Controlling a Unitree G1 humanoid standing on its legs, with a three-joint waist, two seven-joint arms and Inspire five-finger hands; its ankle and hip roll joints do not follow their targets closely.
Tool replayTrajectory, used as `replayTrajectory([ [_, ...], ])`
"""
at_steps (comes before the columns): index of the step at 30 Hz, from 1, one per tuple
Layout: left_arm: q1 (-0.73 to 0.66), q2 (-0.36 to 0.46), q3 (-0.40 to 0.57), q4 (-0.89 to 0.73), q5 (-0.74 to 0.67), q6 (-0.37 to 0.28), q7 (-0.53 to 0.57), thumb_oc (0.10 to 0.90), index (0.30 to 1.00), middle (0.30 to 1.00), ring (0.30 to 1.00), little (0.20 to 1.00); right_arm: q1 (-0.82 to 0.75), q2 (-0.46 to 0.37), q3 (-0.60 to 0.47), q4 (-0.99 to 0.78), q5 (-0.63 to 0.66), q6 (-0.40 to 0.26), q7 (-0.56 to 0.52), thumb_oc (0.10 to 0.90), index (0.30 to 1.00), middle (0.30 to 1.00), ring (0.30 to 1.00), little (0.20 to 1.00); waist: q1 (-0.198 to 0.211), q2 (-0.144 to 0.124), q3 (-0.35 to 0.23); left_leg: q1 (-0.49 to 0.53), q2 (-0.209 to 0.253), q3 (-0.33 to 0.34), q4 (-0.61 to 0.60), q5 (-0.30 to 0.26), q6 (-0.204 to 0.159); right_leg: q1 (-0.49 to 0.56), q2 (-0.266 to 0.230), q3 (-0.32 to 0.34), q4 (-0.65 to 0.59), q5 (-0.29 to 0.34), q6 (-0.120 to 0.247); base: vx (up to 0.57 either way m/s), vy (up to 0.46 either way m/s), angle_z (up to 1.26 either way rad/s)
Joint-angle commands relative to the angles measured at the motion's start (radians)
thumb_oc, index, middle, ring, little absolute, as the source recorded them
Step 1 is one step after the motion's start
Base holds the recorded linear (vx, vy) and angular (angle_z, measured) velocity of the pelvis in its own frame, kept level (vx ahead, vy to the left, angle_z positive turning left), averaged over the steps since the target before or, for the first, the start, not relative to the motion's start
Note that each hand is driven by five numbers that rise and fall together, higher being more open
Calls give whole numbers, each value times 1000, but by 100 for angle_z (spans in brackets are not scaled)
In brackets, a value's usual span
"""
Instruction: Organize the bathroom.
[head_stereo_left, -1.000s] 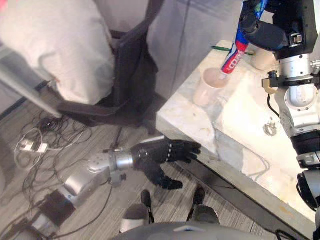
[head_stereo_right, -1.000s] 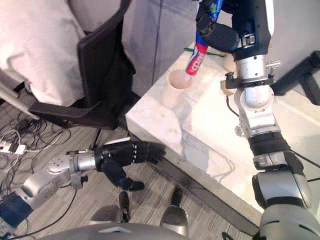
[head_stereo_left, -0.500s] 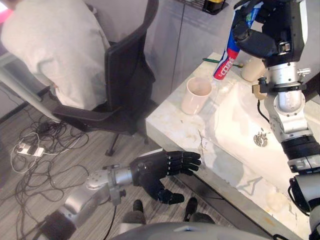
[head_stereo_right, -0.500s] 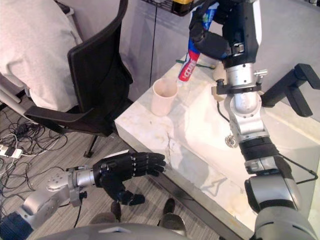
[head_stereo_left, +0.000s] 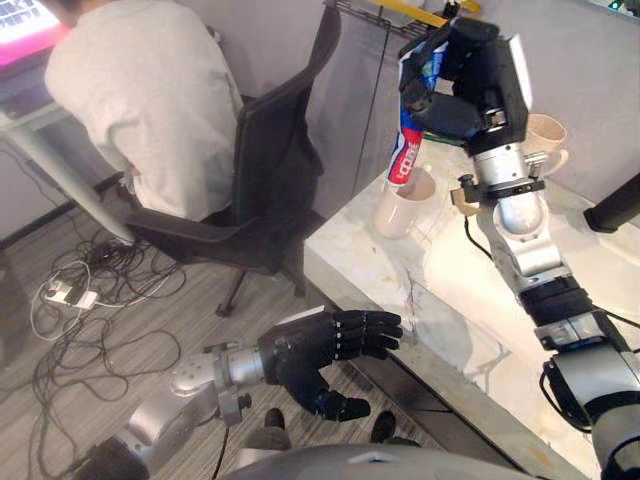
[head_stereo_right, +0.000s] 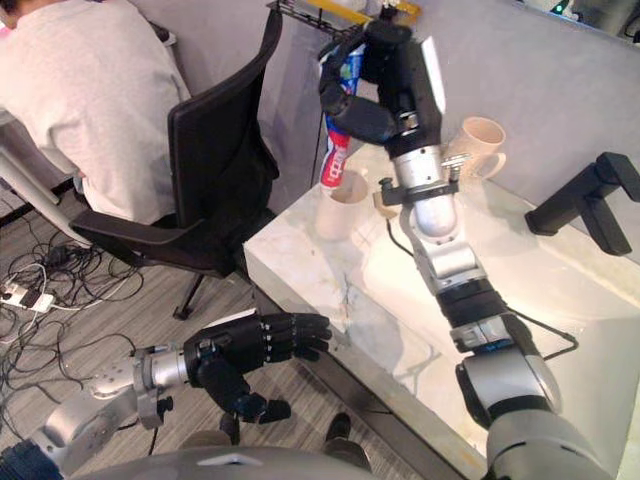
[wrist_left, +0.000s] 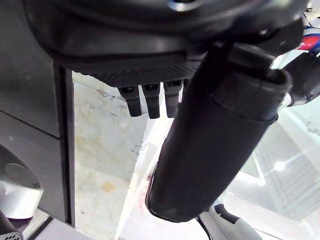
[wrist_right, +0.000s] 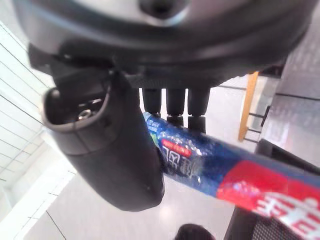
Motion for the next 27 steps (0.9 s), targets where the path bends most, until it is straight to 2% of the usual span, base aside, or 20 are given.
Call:
replayTrajectory([
  [1,-64,-14,-62,-77,-41,-96,-22,800,900,900,900,900,-134,-21,-52,-57,10,-59,-15,400,300,300,300,300,25,37,-71,-19,49,-30,11,-23,-35,91,-41,-26,79,-216,135,12,7,6],
  [10,-79,-6,-49,-68,-57,-86,-28,800,900,900,900,900,-82,6,-62,-97,-36,-54,-4,400,300,300,300,300,3,41,-73,-9,49,-15,13,-27,-31,90,-43,-6,76,-210,142,1,-6,-2],
  [18,-112,-8,-49,-65,-66,-72,-21,800,900,900,900,900,-115,13,-42,-146,-126,-41,-61,400,300,300,300,300,-20,47,-83,4,55,-7,17,-32,-31,84,-31,31,79,-213,139,-19,-31,-7],
  [27,-142,-18,-40,-59,-84,-45,-22,800,900,900,900,900,-184,27,-20,-195,-142,2,-78,400,300,300,300,300,-35,57,-97,11,66,-6,18,-32,-36,80,-15,62,80,-218,131,-12,-9,-3],
])
